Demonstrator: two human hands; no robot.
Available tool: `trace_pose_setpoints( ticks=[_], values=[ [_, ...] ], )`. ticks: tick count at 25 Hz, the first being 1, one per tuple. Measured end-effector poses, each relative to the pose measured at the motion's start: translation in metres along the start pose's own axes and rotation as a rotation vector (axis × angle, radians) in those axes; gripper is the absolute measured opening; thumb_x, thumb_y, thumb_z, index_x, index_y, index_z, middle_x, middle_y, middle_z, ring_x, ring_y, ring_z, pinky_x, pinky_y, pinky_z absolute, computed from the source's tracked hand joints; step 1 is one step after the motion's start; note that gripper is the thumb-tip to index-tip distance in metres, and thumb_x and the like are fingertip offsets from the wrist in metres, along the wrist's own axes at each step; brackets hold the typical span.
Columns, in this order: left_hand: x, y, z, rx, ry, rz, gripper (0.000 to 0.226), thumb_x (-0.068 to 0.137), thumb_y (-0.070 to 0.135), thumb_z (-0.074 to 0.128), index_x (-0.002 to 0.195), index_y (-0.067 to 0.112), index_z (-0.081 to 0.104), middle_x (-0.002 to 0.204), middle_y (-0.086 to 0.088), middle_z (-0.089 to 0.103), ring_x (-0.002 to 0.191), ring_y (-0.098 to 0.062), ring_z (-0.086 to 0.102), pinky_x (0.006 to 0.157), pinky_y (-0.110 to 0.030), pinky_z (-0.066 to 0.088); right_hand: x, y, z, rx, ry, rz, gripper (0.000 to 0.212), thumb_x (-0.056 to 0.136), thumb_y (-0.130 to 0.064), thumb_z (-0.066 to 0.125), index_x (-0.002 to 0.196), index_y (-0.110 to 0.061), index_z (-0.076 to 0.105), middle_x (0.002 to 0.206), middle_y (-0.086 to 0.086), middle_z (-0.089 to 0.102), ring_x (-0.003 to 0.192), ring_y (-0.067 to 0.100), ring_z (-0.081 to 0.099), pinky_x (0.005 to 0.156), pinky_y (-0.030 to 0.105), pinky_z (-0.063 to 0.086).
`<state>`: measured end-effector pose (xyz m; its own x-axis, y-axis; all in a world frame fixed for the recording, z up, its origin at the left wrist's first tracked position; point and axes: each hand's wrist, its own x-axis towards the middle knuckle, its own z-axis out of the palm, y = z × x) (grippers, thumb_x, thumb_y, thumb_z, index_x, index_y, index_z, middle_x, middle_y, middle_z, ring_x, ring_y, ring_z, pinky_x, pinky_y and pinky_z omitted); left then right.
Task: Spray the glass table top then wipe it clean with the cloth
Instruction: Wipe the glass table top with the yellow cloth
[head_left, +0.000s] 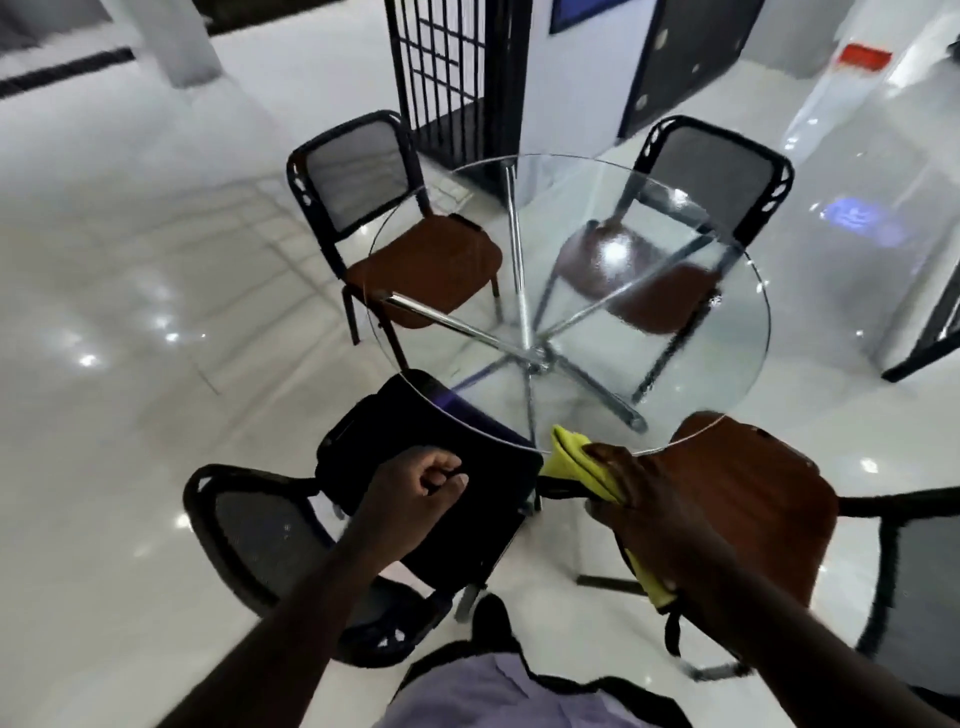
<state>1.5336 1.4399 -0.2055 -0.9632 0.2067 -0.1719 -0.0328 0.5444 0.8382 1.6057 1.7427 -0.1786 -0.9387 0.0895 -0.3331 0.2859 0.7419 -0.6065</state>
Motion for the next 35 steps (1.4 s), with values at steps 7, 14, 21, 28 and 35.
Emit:
trace_pose_setpoints(
  ticks=[7,14,21,28,35],
  values=[
    [0.048,-0.029,-0.001,-0.016,0.066,-0.190,0.016,0.093,0.025,0.077,0.108,0.023,0.075,0.096,0.012,0.074,0.091,-0.001,0.069,0.079,-0.012,0.051,0.110,-0.049,0.001,-0.046,0.006,-0.183,0.069,0.087,-0.040,0.082,0.152,-0.034,0.056,0.127,0.002,0.057,0.123,0.031,0.062,0.094,0.025,0.043],
    [0.070,-0.021,0.028,-0.121,0.270,-0.418,0.012,0.095,0.022,0.072,0.107,0.021,0.074,0.097,0.013,0.075,0.090,0.015,0.065,0.072,0.000,0.044,0.217,-0.051,0.044,-0.464,-0.006,-0.358,0.094,0.081,-0.075,0.072,0.162,-0.044,0.037,0.158,0.012,0.041,0.133,0.042,0.056,0.101,0.056,0.055],
    [0.105,-0.036,0.061,-0.020,0.357,-0.539,0.012,0.094,0.019,0.073,0.106,0.018,0.075,0.098,0.011,0.075,0.091,0.009,0.066,0.072,-0.001,0.044,0.292,-0.007,0.119,-0.585,-0.064,-0.795,0.061,0.108,-0.049,0.051,0.166,-0.034,0.040,0.177,0.003,0.031,0.160,0.028,0.039,0.128,0.058,0.029],
    [0.149,-0.054,0.053,0.008,0.590,-0.473,0.015,0.098,0.014,0.067,0.112,0.012,0.073,0.104,0.005,0.073,0.088,0.014,0.064,0.074,-0.003,0.046,0.342,-0.054,0.152,-0.564,-0.049,-0.880,0.058,0.113,-0.043,0.036,0.170,-0.036,0.027,0.181,0.001,0.020,0.167,0.026,0.022,0.132,0.051,0.020],
    [0.192,-0.093,0.067,0.206,0.368,-0.314,0.049,0.108,0.031,0.049,0.152,0.009,0.048,0.168,-0.008,0.033,0.156,-0.017,0.030,0.123,-0.017,0.024,0.230,0.073,0.089,-0.654,-0.189,-0.896,0.071,0.107,-0.040,0.056,0.170,-0.040,0.024,0.180,-0.003,0.021,0.166,0.022,0.021,0.128,0.055,0.032]
  ],
)
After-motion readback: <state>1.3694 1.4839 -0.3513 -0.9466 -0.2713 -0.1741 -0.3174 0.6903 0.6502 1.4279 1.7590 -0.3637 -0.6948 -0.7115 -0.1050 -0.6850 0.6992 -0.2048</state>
